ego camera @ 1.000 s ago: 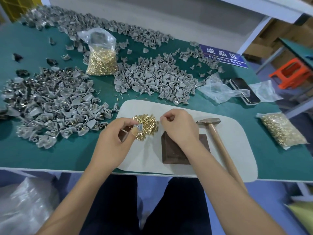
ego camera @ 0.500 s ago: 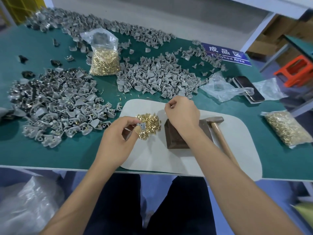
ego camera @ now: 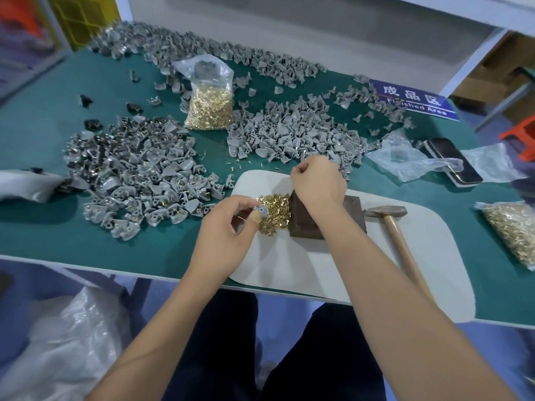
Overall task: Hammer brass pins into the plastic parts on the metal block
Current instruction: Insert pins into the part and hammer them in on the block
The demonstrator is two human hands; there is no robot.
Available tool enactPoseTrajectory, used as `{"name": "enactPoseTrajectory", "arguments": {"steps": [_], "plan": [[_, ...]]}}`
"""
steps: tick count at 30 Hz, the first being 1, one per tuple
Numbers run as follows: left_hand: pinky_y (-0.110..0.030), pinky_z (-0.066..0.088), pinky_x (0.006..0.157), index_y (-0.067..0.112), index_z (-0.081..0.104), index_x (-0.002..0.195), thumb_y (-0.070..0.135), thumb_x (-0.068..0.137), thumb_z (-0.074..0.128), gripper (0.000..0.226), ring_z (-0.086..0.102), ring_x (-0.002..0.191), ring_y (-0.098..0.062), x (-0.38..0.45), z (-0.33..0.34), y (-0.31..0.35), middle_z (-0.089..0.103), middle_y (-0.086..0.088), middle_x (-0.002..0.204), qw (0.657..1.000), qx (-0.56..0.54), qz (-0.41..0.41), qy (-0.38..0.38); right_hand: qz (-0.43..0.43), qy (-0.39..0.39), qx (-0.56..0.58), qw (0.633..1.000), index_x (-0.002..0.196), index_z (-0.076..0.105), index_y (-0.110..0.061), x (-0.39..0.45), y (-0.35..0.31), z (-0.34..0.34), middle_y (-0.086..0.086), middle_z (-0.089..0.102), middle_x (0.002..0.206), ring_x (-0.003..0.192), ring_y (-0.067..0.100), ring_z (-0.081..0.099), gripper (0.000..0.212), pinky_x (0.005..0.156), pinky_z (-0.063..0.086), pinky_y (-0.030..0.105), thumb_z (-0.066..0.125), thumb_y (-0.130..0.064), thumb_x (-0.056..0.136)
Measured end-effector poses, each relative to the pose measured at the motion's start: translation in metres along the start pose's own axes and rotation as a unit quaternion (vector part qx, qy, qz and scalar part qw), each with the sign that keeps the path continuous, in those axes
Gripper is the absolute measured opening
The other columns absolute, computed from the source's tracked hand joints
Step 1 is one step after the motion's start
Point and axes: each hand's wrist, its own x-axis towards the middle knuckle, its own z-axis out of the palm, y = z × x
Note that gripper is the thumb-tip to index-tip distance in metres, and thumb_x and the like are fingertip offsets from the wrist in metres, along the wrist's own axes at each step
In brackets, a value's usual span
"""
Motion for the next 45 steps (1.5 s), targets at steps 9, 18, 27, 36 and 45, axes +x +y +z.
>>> {"name": "enactPoseTrajectory", "arguments": {"steps": [9,18,27,36,45], "plan": [[-0.04,0.056,0.09,0.029,0.069,0.103,0.027,0.096,0.068,0.008,0.068,0.1,-0.008,0.002,-0.003,-0.008,0.071,0.015,0.101,0.999,0.028,0.017,0.003,-0.008,0.019,0.01,1.0,0.089,0.073,-0.018,0.003,-0.002,0.006,0.001,0.071,0.081,0.077,0.029,0.064,0.02,0.066,0.046,0.03,0.057,-0.027,0.095],[-0.034,0.055,0.09,0.026,0.07,0.103,0.028,0.096,0.069,0.008,0.068,0.098,-0.006,0.001,-0.004,-0.001,0.071,0.015,0.101,0.999,0.04,0.01,-0.009,-0.014,0.038,0.012,0.999,0.078,0.066,-0.024,-0.002,0.011,0.001,-0.004,0.062,0.071,0.068,0.025,0.055,0.019,0.064,0.04,0.029,0.055,-0.026,0.094],[-0.025,0.055,0.083,0.027,0.07,0.103,0.027,0.096,0.069,0.006,0.069,0.095,-0.007,0.0,-0.004,0.001,0.073,0.014,0.099,0.999,0.035,0.004,-0.015,-0.072,-0.007,0.06,0.996,0.087,0.072,-0.031,-0.002,0.03,-0.01,-0.014,0.07,0.081,0.081,0.015,0.065,0.015,0.063,0.043,0.026,0.06,-0.035,0.095],[-0.03,0.056,0.079,0.028,0.07,0.101,0.024,0.095,0.068,0.007,0.068,0.086,-0.009,0.002,-0.001,-0.001,0.072,0.014,0.093,0.999,0.036,-0.001,-0.014,-0.129,-0.233,0.053,0.962,0.102,0.079,-0.024,0.001,0.019,-0.021,-0.009,0.073,0.096,0.093,0.012,0.068,0.023,0.087,0.058,0.033,0.066,-0.012,0.087],[-0.035,0.056,0.081,0.025,0.07,0.102,0.025,0.096,0.068,0.007,0.068,0.086,-0.011,0.003,-0.002,0.0,0.072,0.012,0.093,0.999,0.042,0.0,-0.012,-0.159,-0.172,0.008,0.972,0.095,0.083,-0.024,-0.01,0.014,-0.016,-0.008,0.078,0.095,0.094,0.015,0.068,0.016,0.091,0.057,0.037,0.074,-0.013,0.089]]}}
